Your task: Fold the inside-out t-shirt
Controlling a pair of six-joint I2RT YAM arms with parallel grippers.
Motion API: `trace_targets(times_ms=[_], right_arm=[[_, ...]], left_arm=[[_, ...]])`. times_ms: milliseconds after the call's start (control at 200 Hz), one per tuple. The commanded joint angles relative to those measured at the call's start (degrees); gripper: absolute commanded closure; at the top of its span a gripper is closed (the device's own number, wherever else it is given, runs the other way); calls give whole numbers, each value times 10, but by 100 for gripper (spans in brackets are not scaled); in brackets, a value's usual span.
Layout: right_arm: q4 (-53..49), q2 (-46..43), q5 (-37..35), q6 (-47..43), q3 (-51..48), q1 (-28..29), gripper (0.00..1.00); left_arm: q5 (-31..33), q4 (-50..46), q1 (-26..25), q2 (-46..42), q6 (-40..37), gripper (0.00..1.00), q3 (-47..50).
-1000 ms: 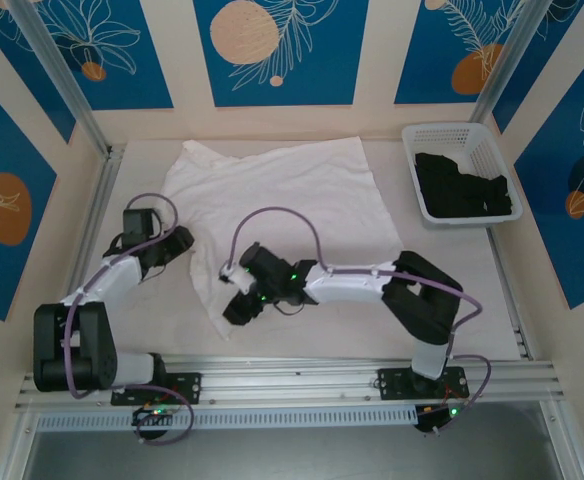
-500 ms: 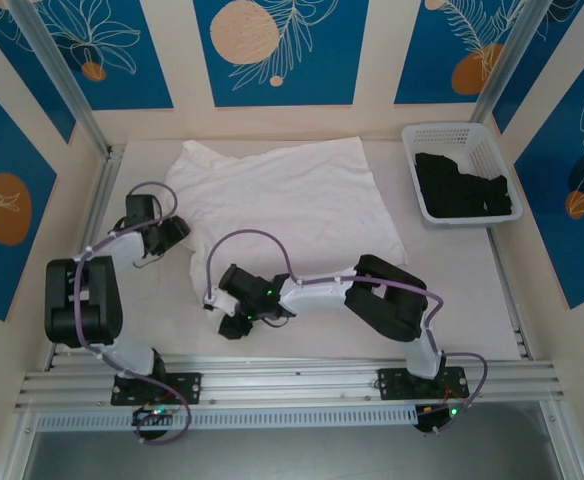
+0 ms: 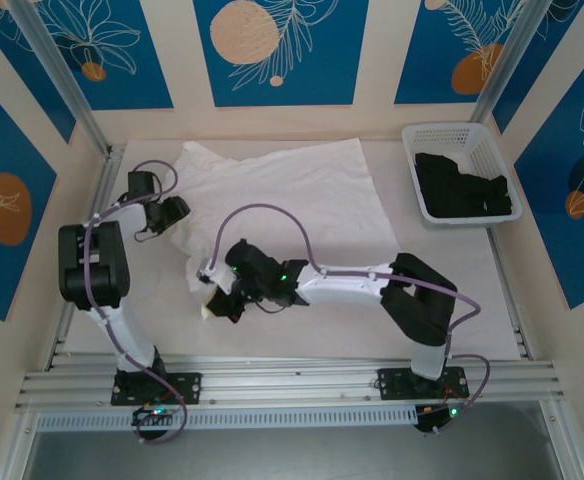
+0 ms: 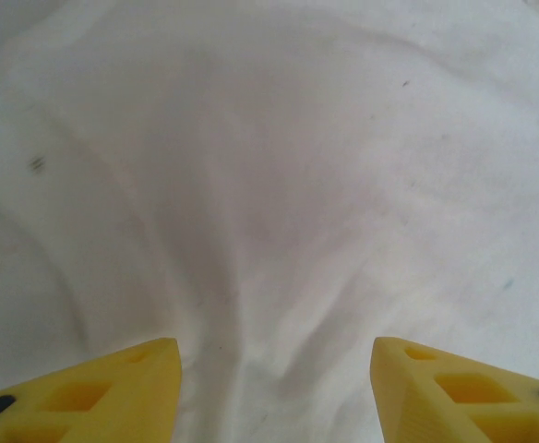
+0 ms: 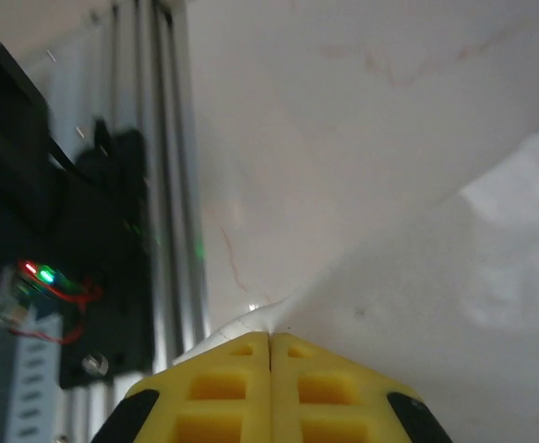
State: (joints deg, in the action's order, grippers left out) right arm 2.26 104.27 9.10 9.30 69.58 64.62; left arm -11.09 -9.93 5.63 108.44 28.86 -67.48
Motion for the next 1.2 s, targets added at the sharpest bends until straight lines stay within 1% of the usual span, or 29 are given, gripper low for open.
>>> trace_targets(times_ms=[0, 185, 410, 570, 825, 945, 1095, 1195], right_arm=[[32, -20, 51, 38, -20, -6, 100], [64, -45, 76, 72, -50, -20, 100], [115, -95, 96, 104, -105, -31, 100], [123, -94, 100, 111, -117, -30, 100], [165, -59, 100, 167, -121, -30, 100], [199, -82, 112, 204, -137, -43, 100], [201, -128, 104, 226, -140, -58, 100], [208, -136, 101, 260, -139, -69, 100]], left_arm=[[-25, -29, 8, 31, -15, 44, -29], [-29, -64, 15, 78, -22, 44, -65], [-26, -93, 34, 102, -33, 44, -90], [-25, -105, 37, 105, -42, 43, -102], [-23, -112, 37, 88, -54, 42, -105], [-9, -121, 37, 86, -61, 41, -114], [-5, -128, 38, 91, -66, 41, -125], [-9, -131, 37, 88, -68, 41, -127]])
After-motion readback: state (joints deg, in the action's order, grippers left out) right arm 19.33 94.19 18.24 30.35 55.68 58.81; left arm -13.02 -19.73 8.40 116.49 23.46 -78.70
